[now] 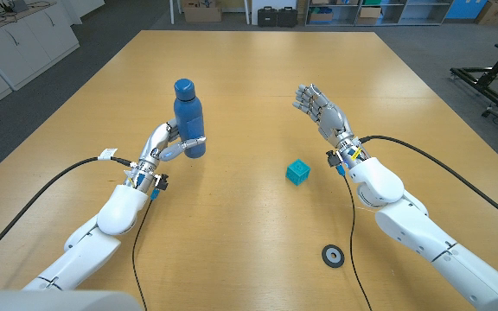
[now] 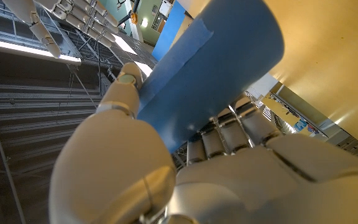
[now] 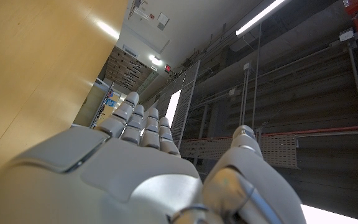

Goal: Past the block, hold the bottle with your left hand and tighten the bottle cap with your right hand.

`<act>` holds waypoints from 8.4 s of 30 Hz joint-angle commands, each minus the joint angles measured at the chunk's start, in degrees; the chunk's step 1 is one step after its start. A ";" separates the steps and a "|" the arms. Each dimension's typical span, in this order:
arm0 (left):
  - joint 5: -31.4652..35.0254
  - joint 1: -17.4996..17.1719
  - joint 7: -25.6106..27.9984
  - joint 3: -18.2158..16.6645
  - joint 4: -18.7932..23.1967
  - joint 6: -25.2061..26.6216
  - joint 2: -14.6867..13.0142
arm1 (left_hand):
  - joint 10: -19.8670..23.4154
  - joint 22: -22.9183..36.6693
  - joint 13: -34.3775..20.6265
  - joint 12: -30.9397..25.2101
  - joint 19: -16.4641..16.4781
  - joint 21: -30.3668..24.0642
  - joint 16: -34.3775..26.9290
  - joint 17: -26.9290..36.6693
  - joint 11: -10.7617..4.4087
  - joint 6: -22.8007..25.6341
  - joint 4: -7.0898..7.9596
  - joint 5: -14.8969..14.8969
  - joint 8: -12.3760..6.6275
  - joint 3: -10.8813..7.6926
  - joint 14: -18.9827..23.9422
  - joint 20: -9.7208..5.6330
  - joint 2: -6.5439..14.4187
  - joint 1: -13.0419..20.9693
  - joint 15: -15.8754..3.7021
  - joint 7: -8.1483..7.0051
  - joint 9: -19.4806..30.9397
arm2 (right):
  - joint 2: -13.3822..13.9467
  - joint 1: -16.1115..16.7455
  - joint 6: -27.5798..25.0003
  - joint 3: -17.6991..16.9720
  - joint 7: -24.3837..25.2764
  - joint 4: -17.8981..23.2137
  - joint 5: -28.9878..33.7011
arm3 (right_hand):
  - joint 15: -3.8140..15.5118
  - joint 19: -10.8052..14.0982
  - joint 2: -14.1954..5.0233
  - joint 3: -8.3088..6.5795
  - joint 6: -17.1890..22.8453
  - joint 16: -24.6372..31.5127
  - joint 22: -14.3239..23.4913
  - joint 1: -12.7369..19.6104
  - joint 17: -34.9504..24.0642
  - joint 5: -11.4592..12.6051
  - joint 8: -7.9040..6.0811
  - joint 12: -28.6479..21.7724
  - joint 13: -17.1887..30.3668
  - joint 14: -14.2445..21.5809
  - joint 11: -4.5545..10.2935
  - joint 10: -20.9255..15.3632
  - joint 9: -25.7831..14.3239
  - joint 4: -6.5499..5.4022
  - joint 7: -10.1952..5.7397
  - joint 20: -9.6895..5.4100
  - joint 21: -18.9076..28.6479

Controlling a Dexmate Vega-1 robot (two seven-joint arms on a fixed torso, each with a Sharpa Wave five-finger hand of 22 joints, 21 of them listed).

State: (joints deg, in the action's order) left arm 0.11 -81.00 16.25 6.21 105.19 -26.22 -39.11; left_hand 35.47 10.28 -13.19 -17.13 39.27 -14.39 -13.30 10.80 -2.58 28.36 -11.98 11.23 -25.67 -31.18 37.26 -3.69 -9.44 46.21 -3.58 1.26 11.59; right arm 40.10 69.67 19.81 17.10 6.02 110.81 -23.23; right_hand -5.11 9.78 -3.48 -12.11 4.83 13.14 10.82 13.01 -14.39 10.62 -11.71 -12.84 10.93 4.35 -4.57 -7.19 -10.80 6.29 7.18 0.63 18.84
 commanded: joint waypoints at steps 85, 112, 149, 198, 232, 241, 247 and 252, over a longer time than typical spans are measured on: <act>15.32 -1.19 4.76 -0.20 6.72 7.22 -4.69 | 6.49 0.36 -1.00 -0.23 0.59 0.15 0.67 0.57 -3.80 8.05 2.34 0.40 -1.06 -2.43 2.34 -7.11 9.81 7.58 -9.58 -5.53 0.17 | 5.63 6.70 -12.46 -4.90 10.37 18.36 31.38 | 0.71 2.22 0.10 -4.12 3.20 0.18 0.06 13.93 0.52 1.11 -1.18 -0.62 0.59 3.63 6.80 -2.35 -0.81 4.27 -5.50 1.54 -1.35; 22.59 -5.16 9.52 -2.04 10.41 9.74 -5.06 | 8.40 0.54 -1.43 -0.61 1.38 -0.12 0.15 1.19 -4.48 9.72 2.08 0.52 -1.73 -2.52 4.05 -7.51 10.55 8.52 -9.88 -6.10 0.21 | 5.35 6.18 -14.51 -3.58 10.39 19.78 36.66 | 1.05 3.07 1.50 -4.74 2.97 0.02 0.09 17.35 0.50 1.62 -1.17 -1.16 0.71 4.21 7.91 -3.30 -0.98 4.09 -6.12 1.46 -1.55; 24.99 0.38 6.33 3.02 7.77 13.86 -6.56 | 9.54 0.73 -1.95 -0.70 1.62 -0.28 0.01 1.62 -4.99 11.21 1.85 0.50 -2.32 -2.20 5.09 -7.53 10.64 9.77 -9.89 -6.55 0.22 | 7.78 7.48 -22.93 -3.93 6.94 26.90 44.79 | -0.74 4.44 3.58 -5.54 4.83 -1.19 0.10 21.94 0.20 2.70 -1.56 -2.18 1.13 3.34 9.21 -5.34 -1.35 2.87 -8.27 7.30 -2.78; 27.57 4.35 5.20 6.20 8.21 14.24 -7.62 | 10.36 0.83 -2.50 -0.69 1.26 -0.20 0.41 1.76 -4.93 11.96 2.39 0.50 -2.59 -1.68 5.07 -7.51 10.91 9.35 -9.79 -6.76 0.25 | 10.04 5.11 -28.57 -2.82 -0.77 31.89 48.93 | 2.68 5.29 3.63 -5.97 8.83 0.46 0.52 22.54 -1.21 2.76 -1.52 -2.78 1.34 5.63 11.18 -6.72 -1.20 2.01 -11.16 11.78 -4.05; 30.04 4.66 6.63 7.12 8.71 14.45 -7.22 | 10.68 0.88 -2.84 -0.60 1.38 -0.30 0.49 1.87 -4.76 12.31 2.33 0.53 -2.72 -1.47 5.33 -7.49 11.07 9.39 -9.81 -6.78 0.26 | 11.10 6.22 -34.70 -2.47 -4.94 36.67 52.29 | 4.85 10.04 4.74 -5.41 12.56 2.31 0.66 21.82 -1.54 2.92 -2.71 -4.79 1.37 11.24 12.26 -12.56 -1.60 1.84 -12.19 11.55 -2.84; 29.98 4.67 6.68 7.42 8.68 14.09 -7.06 | 10.68 0.88 -2.91 -0.55 1.39 -0.31 0.53 1.89 -4.72 12.36 2.31 0.53 -2.74 -1.42 5.35 -7.41 11.09 9.40 -9.82 -6.84 0.26 | 10.27 5.72 -35.07 -1.46 -4.08 35.72 53.01 | 5.67 13.21 4.80 -5.48 13.73 3.00 0.70 22.03 -1.53 3.04 -3.01 -5.24 1.39 13.61 12.81 -14.18 -1.73 1.92 -13.01 11.44 -1.82; 29.96 4.24 6.86 7.22 8.90 14.29 -7.00 | 10.70 0.89 -2.94 -0.54 1.41 -0.33 0.54 1.90 -4.68 12.41 2.33 0.53 -2.76 -1.40 5.38 -7.41 11.12 9.38 -9.80 -6.71 0.26 | 10.21 5.38 -35.48 -1.03 -4.14 35.56 53.73 | 5.90 14.19 4.86 -5.55 14.09 3.18 0.69 22.26 -1.50 3.11 -3.08 -5.46 1.38 14.35 13.13 -14.97 -1.76 2.03 -13.31 11.51 -1.53; 29.52 4.25 6.82 7.23 8.63 14.04 -6.91 | 10.69 0.89 -2.98 -0.51 1.40 -0.33 0.55 1.91 -4.70 12.37 2.36 0.53 -2.74 -1.37 5.38 -7.41 11.15 9.34 -9.78 -6.71 0.26 | 10.28 5.31 -35.57 -0.96 -4.37 35.68 53.94 | 6.37 15.07 4.89 -5.64 15.43 3.38 0.66 22.53 -1.48 3.23 -3.53 -5.76 1.36 15.15 13.70 -16.06 -1.81 2.12 -14.00 11.56 -1.31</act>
State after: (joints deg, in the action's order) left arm 30.15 -76.55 23.04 13.40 114.00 -11.92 -46.20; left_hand 38.63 11.06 -15.84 -17.57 40.39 -14.38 -12.81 12.38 -0.42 30.44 -11.69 11.41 -28.22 -30.87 41.96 -3.98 -9.44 46.21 -4.39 3.35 11.59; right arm 50.53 75.32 -15.27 15.60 1.68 146.68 29.96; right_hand 1.13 24.21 0.83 -17.78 19.47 16.20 11.34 35.09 -15.68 13.65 -14.84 -18.27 12.12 18.79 8.91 -22.39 -12.42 8.04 -6.64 12.19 17.19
